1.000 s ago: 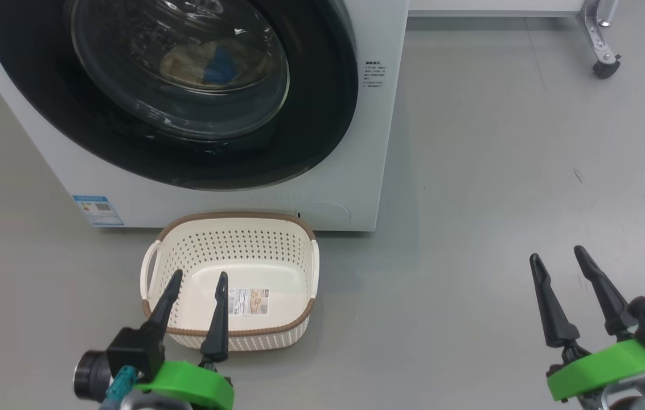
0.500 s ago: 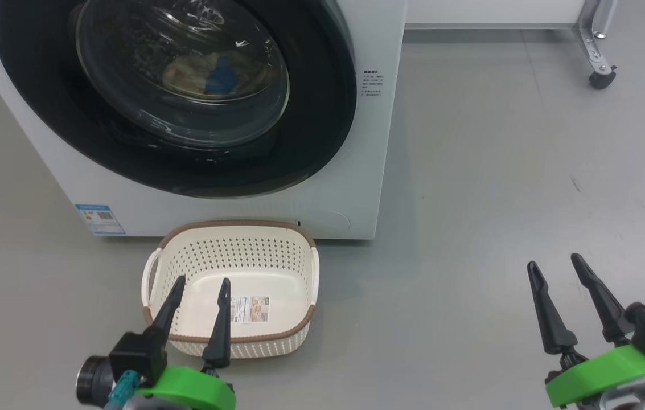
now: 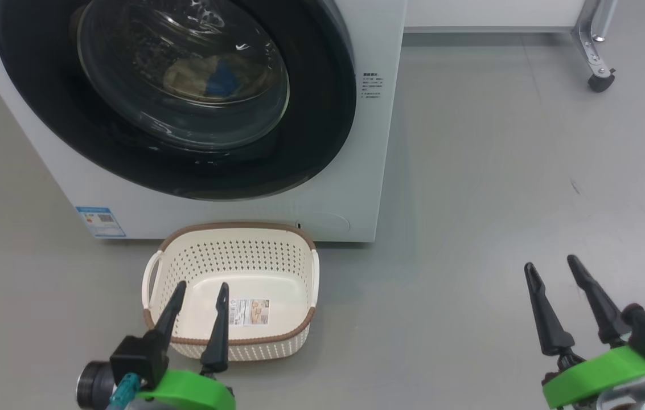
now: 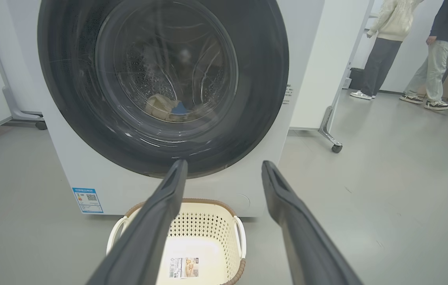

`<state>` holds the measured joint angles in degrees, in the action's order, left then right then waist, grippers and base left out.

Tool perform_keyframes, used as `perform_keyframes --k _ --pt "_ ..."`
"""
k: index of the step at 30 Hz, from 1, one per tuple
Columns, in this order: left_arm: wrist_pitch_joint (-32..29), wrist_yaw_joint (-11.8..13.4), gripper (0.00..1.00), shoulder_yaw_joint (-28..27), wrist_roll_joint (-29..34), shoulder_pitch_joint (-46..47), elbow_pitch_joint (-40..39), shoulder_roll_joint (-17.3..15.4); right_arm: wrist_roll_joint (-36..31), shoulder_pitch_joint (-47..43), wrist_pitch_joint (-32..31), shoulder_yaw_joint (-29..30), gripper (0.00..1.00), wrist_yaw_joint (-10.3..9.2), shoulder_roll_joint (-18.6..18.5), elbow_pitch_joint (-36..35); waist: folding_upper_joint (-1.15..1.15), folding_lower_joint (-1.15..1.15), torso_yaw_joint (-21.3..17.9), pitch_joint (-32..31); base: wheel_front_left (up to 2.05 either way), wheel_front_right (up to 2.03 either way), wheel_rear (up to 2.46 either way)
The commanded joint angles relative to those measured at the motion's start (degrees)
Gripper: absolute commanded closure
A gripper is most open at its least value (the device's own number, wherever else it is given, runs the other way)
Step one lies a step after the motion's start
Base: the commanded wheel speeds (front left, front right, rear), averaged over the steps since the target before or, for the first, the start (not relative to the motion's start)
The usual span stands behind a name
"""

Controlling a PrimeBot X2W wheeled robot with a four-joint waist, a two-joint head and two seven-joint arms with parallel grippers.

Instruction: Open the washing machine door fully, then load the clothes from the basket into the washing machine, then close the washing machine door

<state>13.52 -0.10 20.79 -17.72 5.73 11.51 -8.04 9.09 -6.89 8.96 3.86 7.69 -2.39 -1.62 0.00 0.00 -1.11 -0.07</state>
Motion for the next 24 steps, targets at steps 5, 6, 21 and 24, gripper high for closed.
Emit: perform_keyframes --k 5,6,21,24 --pt "-0.2 0.0 1.0 -0.2 -1.1 -0.7 1.6 0.4 1.2 -0.2 0.0 -0.5 1.0 0.01 0.1 2.1 0.0 0.0 0.0 -0.1 0.0 0.0 0.0" --pt "-0.4 0.0 1.0 -0.4 -1.7 -0.7 1.6 0.4 2.0 -0.1 -0.1 -0.5 1.0 0.01 0.1 2.2 0.0 0.0 0.0 -0.1 0.0 0.0 0.0" --pt "-2.7 -0.9 1.0 -3.5 -10.9 -0.5 1.8 0.9 12.6 1.7 -1.5 -0.8 1.0 -0.02 -0.6 4.0 0.0 0.0 0.2 0.0 0.0 0.0 0.0" --pt "-3.1 -1.1 1.0 -4.2 -12.7 -0.4 1.9 1.0 14.7 2.0 -1.8 -0.8 1.0 -0.02 -0.7 4.3 0.0 0.0 0.2 0.0 0.0 0.0 0.0"
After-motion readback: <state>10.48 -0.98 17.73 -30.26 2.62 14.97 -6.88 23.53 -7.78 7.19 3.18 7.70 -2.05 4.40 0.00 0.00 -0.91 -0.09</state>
